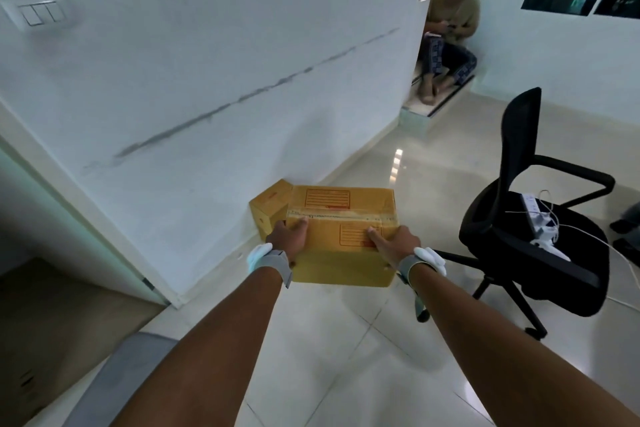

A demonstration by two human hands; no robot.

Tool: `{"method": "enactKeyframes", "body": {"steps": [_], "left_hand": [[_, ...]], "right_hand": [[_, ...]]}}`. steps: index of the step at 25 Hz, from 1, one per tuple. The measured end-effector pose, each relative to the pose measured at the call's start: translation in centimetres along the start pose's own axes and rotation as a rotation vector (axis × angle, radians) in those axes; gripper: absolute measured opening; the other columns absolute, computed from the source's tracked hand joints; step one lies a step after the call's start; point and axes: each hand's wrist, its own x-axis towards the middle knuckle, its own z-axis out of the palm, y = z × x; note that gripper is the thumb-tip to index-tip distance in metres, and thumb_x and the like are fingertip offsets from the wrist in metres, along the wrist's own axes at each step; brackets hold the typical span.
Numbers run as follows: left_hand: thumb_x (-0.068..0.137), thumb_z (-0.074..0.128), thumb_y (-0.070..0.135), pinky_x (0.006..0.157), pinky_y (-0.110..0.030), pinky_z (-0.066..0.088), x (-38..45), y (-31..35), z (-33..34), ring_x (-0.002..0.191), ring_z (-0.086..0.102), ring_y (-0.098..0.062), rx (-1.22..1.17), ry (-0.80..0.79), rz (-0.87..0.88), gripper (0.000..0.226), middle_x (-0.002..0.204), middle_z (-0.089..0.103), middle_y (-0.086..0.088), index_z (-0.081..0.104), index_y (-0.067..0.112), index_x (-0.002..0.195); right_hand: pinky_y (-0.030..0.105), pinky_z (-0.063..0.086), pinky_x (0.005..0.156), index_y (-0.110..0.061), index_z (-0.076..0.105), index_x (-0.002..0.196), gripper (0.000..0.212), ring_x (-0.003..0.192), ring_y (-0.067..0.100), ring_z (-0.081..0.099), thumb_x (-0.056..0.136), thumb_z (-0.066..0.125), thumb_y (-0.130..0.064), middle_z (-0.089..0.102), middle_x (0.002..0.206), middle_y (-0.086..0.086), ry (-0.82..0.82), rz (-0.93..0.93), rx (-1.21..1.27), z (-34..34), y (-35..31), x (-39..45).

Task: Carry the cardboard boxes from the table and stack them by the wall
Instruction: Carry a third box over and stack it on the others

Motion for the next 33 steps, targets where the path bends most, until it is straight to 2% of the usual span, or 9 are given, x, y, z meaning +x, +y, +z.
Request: {"method": "enactKeyframes", "body": {"steps": [6, 9, 13, 17, 21, 23, 27, 31, 33], "left_hand": [[0.082, 0.050, 0.070, 0.078, -0.053, 0.061, 7.0, 3.3, -0.7, 0.117, 0.056, -0.041, -0.024, 0.012, -0.037, 0.082, 0.137, 0.053, -0.011, 0.039, 0.021, 0.146], [0.079, 0.050, 0.072, 0.080, -0.055, 0.060, 11.4, 5.7, -0.1, 0.119, 0.054, -0.041, -0.054, 0.044, -0.069, 0.083, 0.137, 0.053, -0.010, 0.039, 0.024, 0.146], [0.082, 0.053, 0.067, 0.074, -0.054, 0.061, 15.6, 9.4, 1.1, 0.116, 0.054, -0.040, -0.108, 0.103, -0.127, 0.079, 0.137, 0.051, -0.011, 0.037, 0.023, 0.147], [0.081, 0.054, 0.065, 0.069, -0.050, 0.061, 19.4, 13.7, 2.0, 0.113, 0.055, -0.040, -0.201, 0.178, -0.195, 0.079, 0.136, 0.051, -0.013, 0.040, 0.021, 0.145], [0.081, 0.053, 0.064, 0.071, -0.052, 0.062, 22.7, 16.4, 0.8, 0.105, 0.058, -0.037, -0.220, 0.247, -0.220, 0.071, 0.127, 0.057, -0.010, 0.046, 0.020, 0.137], [0.080, 0.054, 0.063, 0.068, -0.051, 0.063, 25.2, 17.2, -0.4, 0.102, 0.059, -0.036, -0.255, 0.280, -0.241, 0.070, 0.123, 0.058, -0.009, 0.048, 0.021, 0.135], [0.079, 0.054, 0.062, 0.074, -0.053, 0.062, 29.7, 17.5, -3.1, 0.100, 0.058, -0.035, -0.283, 0.314, -0.253, 0.068, 0.111, 0.056, -0.004, 0.049, 0.021, 0.132], [0.076, 0.055, 0.062, 0.076, -0.053, 0.061, 36.3, 17.5, -6.3, 0.098, 0.058, -0.035, -0.352, 0.338, -0.293, 0.068, 0.111, 0.058, -0.007, 0.049, 0.021, 0.130], [0.077, 0.054, 0.061, 0.074, -0.051, 0.062, 38.6, 17.6, -7.4, 0.097, 0.058, -0.034, -0.354, 0.350, -0.308, 0.066, 0.108, 0.056, -0.006, 0.049, 0.021, 0.130]], "right_hand": [[0.047, 0.062, 0.078, -0.019, 0.052, 0.111, 0.066, 0.087, 0.028, 0.068, 0.077, 0.061, -0.074, 0.067, 0.103, 0.005, -0.026, 0.017, -0.041, 1.9, -4.2, 7.6], [0.047, 0.061, 0.078, -0.019, 0.054, 0.113, 0.071, 0.086, 0.027, 0.068, 0.074, 0.059, -0.078, 0.068, 0.104, 0.005, -0.057, -0.028, -0.064, 2.3, -6.1, 13.9], [0.045, 0.059, 0.080, -0.016, 0.053, 0.113, 0.070, 0.088, 0.029, 0.066, 0.076, 0.059, -0.075, 0.066, 0.104, 0.007, -0.104, -0.086, -0.117, 1.3, -9.1, 21.1], [0.045, 0.060, 0.080, -0.020, 0.055, 0.112, 0.090, 0.086, 0.028, 0.069, 0.057, 0.047, -0.090, 0.070, 0.103, 0.005, -0.189, -0.183, -0.163, 0.6, -12.3, 29.6], [0.040, 0.059, 0.078, -0.017, 0.052, 0.116, 0.072, 0.085, 0.026, 0.067, 0.075, 0.058, -0.076, 0.068, 0.103, 0.005, -0.248, -0.299, -0.219, 0.3, -17.7, 34.2], [0.037, 0.056, 0.074, -0.016, 0.048, 0.119, 0.071, 0.086, 0.026, 0.065, 0.078, 0.061, -0.072, 0.066, 0.105, 0.006, -0.272, -0.334, -0.249, 1.4, -20.6, 36.6], [0.030, 0.044, 0.064, -0.014, 0.042, 0.118, 0.065, 0.084, 0.025, 0.057, 0.082, 0.063, -0.065, 0.057, 0.101, 0.005, -0.341, -0.361, -0.297, 4.0, -25.1, 39.9], [0.037, 0.050, 0.082, -0.013, 0.045, 0.129, 0.079, 0.098, 0.031, 0.060, 0.076, 0.064, -0.068, 0.062, 0.117, 0.010, -0.356, -0.357, -0.300, 8.8, -30.5, 44.4], [0.038, 0.049, 0.087, -0.013, 0.046, 0.131, 0.076, 0.104, 0.034, 0.061, 0.079, 0.065, -0.065, 0.062, 0.122, 0.011, -0.376, -0.358, -0.312, 10.4, -32.5, 45.8]]}}
